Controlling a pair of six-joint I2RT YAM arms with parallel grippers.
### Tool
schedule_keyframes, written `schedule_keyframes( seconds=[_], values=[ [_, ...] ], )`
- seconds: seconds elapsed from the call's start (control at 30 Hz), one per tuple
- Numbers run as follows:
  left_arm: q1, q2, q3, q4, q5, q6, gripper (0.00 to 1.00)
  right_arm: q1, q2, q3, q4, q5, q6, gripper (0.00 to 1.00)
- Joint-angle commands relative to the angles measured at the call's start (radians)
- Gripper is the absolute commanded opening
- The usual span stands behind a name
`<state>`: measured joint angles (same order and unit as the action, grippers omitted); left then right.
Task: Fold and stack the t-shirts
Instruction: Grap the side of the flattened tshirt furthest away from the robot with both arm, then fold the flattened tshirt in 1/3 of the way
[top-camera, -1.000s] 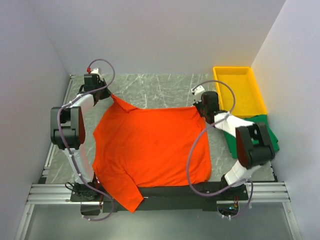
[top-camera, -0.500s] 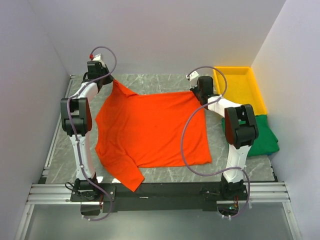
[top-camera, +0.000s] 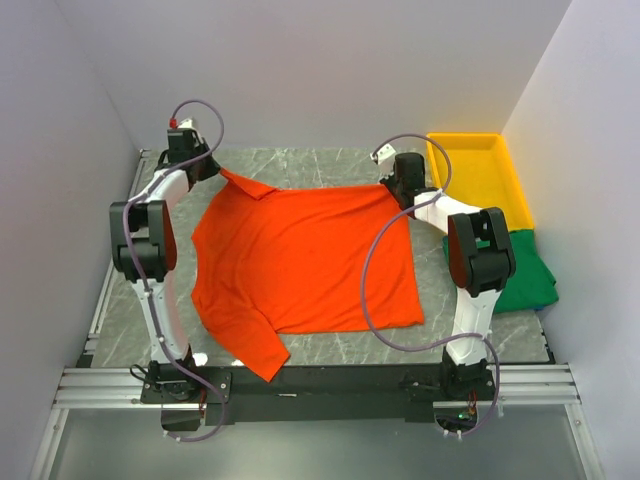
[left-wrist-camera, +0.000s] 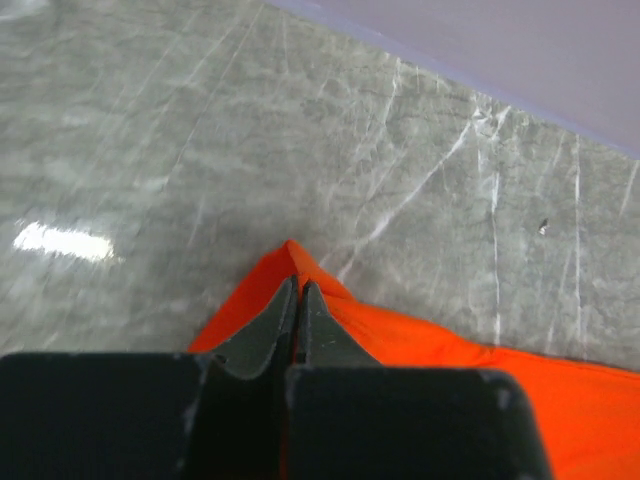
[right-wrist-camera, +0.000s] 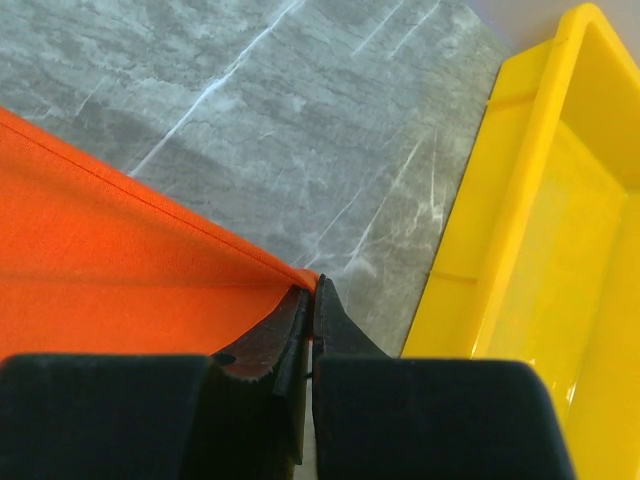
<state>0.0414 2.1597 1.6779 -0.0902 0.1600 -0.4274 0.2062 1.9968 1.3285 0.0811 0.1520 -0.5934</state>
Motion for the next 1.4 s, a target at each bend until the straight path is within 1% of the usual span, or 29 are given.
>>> schedule_keyframes(
  seconds=[0.0,0.03,0.13,0.17,0.37,0.5,0.8,0.97,1.1,1.23,1.37],
  values=[
    [0.005,-0.147,-0.056,0.011,-0.031,-0.04,0.01,0.015,-0.076,0.003,0.002,0.046,-0.006,0.0],
    [0.006,-0.17,-0.063,-0.029,-0.042,-0.046,0.01,0.018,-0.081,0.0,-0.001,0.053,-0.008,0.0],
    [0.006,-0.227,-0.105,-0.071,-0.073,-0.077,0.01,0.024,-0.098,-0.025,-0.006,0.067,-0.002,0.0],
    [0.008,-0.248,-0.145,-0.069,-0.077,-0.098,0.01,0.025,-0.108,-0.031,-0.006,0.067,0.003,0.0],
    [0.006,-0.395,-0.256,-0.108,-0.092,-0.194,0.01,0.039,-0.154,-0.087,-0.001,0.095,0.018,0.0],
    [0.006,-0.512,-0.36,-0.132,-0.119,-0.228,0.01,0.047,-0.184,-0.13,0.0,0.119,0.015,0.0],
    [0.005,-0.719,-0.504,-0.189,-0.132,-0.277,0.01,0.068,-0.25,-0.204,-0.03,0.146,0.037,0.0],
    [0.005,-0.799,-0.595,-0.22,-0.122,-0.321,0.01,0.081,-0.288,-0.252,-0.03,0.173,0.047,0.0],
    [0.005,-0.892,-0.681,-0.217,-0.14,-0.364,0.01,0.084,-0.319,-0.294,-0.029,0.188,0.066,0.0],
    [0.005,-0.966,-0.78,-0.203,-0.129,-0.421,0.01,0.091,-0.332,-0.328,-0.032,0.207,0.07,0.0],
    [0.005,-1.026,-0.888,-0.189,-0.14,-0.447,0.01,0.094,-0.325,-0.341,-0.061,0.189,0.095,0.0]
  ],
)
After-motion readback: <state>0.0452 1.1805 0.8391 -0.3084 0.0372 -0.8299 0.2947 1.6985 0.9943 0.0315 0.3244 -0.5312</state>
